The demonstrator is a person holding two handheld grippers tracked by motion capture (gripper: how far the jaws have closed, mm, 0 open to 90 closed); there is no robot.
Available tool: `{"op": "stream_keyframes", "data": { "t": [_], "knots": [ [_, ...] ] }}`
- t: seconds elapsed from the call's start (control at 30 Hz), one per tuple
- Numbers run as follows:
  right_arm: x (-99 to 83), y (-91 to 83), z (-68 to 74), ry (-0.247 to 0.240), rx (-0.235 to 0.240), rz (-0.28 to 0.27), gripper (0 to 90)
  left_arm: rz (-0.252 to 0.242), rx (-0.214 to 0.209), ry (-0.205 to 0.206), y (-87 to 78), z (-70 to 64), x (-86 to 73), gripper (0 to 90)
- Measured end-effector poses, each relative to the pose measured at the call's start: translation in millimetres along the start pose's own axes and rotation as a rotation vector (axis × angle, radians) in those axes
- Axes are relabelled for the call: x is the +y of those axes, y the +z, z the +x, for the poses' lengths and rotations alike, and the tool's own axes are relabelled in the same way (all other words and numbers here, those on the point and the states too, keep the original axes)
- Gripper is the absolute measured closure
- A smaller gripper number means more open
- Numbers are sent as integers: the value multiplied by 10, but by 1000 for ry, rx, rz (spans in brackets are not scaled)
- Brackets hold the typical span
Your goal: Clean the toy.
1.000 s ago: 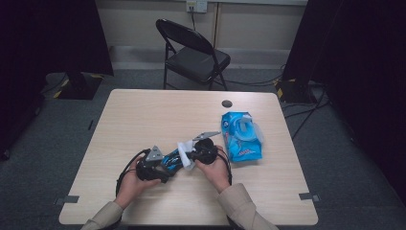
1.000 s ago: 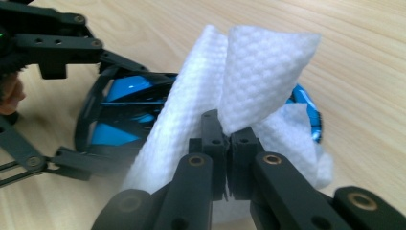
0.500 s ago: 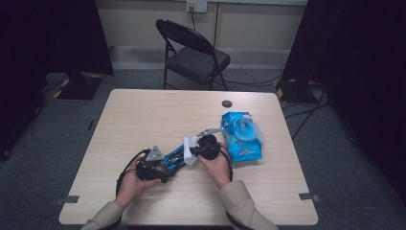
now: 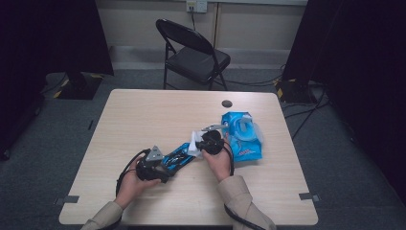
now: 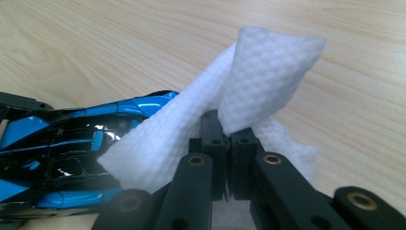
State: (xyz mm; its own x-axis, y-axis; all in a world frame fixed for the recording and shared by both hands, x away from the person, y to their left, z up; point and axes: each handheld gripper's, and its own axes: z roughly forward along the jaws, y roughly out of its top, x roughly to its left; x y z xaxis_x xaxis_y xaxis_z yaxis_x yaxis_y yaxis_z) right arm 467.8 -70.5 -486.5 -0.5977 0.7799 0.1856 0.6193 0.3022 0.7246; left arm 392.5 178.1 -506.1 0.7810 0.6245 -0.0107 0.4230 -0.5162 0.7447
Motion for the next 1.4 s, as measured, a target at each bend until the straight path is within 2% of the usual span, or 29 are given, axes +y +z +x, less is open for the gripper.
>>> {"op": "stream_keyframes", "data": {
  "t": [0.13,0.23,0.37,0.53,0.67,0.87,1.0,1.2,1.4],
  "knots": [
    [-4,11,-48,35,6,-5,885,0,0,0,0,0,0,241],
    [3,16,-57,32,-3,0,885,0,0,0,0,0,0,241],
    [22,9,-66,2,-26,10,885,0,0,0,0,0,0,241],
    [52,-69,-108,7,-16,-10,885,0,0,0,0,0,0,241],
    [114,-167,-66,-24,-3,-26,885,0,0,0,0,1,0,241],
    [194,-299,67,-59,38,-54,884,0,0,0,0,1,0,241],
    [240,-340,224,-87,77,-67,884,0,0,0,0,1,0,241],
    [249,-258,460,-128,141,-60,884,0,0,-1,0,0,0,241],
    [207,-105,654,-161,179,-34,883,0,0,0,0,1,0,241]
  ]
}}
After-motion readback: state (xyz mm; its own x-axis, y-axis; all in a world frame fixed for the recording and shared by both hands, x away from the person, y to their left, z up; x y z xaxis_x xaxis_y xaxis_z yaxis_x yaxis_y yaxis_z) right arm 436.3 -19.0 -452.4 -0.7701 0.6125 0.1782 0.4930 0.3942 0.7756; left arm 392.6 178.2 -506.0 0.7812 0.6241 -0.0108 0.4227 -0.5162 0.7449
